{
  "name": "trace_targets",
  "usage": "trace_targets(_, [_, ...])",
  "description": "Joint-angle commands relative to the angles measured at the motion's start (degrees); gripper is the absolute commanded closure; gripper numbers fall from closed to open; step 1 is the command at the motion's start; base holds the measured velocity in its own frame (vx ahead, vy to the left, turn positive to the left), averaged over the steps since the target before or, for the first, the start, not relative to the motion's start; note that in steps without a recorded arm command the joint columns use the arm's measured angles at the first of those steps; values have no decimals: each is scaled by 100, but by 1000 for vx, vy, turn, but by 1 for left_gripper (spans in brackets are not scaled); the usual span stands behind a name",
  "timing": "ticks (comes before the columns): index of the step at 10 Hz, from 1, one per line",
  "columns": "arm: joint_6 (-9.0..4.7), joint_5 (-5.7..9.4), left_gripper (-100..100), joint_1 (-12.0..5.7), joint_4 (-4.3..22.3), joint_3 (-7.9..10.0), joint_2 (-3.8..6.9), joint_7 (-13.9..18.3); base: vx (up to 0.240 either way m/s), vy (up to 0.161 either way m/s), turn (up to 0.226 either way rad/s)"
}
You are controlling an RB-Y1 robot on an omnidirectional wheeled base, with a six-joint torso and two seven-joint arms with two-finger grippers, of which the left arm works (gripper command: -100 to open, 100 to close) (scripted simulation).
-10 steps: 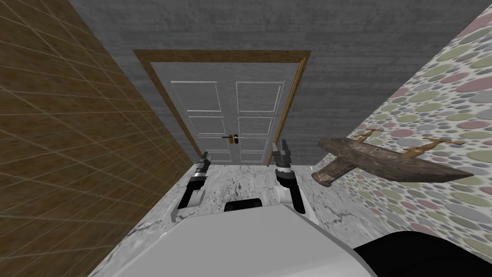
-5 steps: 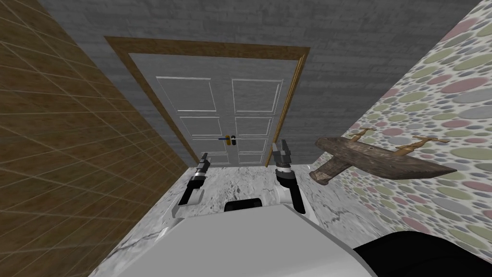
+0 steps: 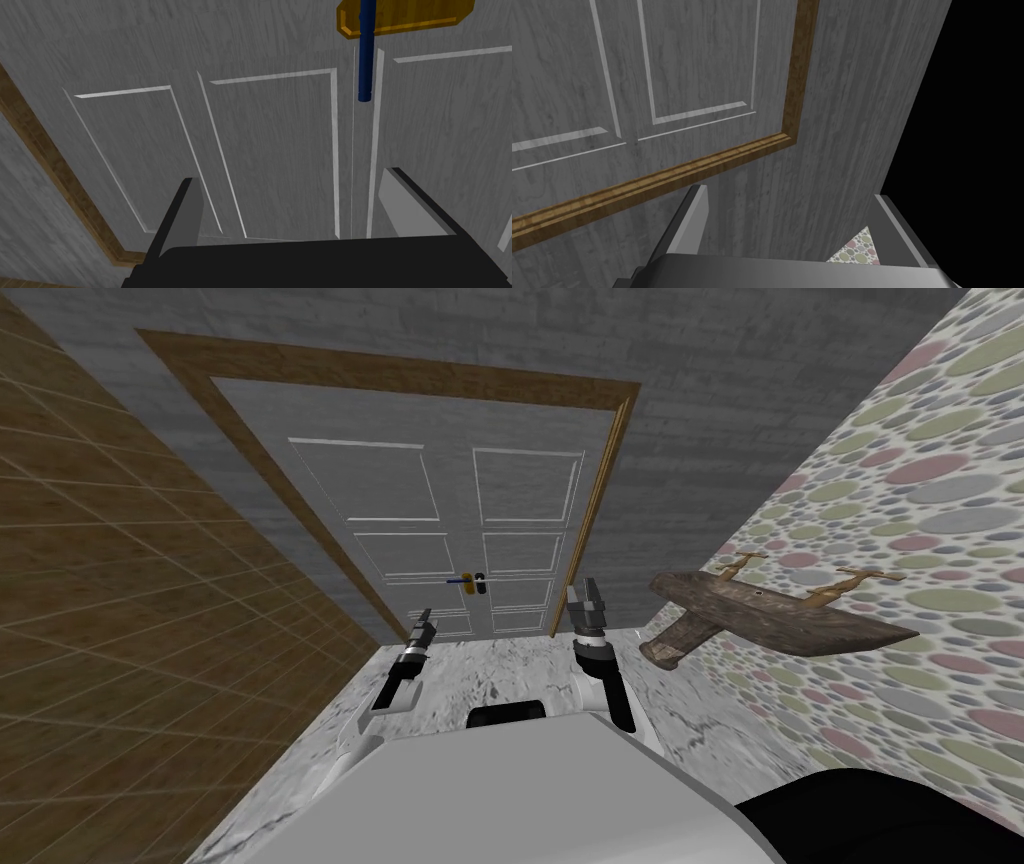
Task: Pull the door open
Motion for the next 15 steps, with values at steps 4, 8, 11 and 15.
trace_targets(4, [-8, 142, -100, -243, 619, 38, 185, 198, 99, 6, -83])
trace_targets(8, [6, 256, -100, -426, 1083, 69, 335, 354, 98, 8, -75])
trace_targets(11, [15, 334, -100, -552, 1402, 90, 438, 461, 102, 16, -71])
trace_targets(15, [26, 425, -100, -697, 1773, 114, 557, 585, 97, 22, -61])
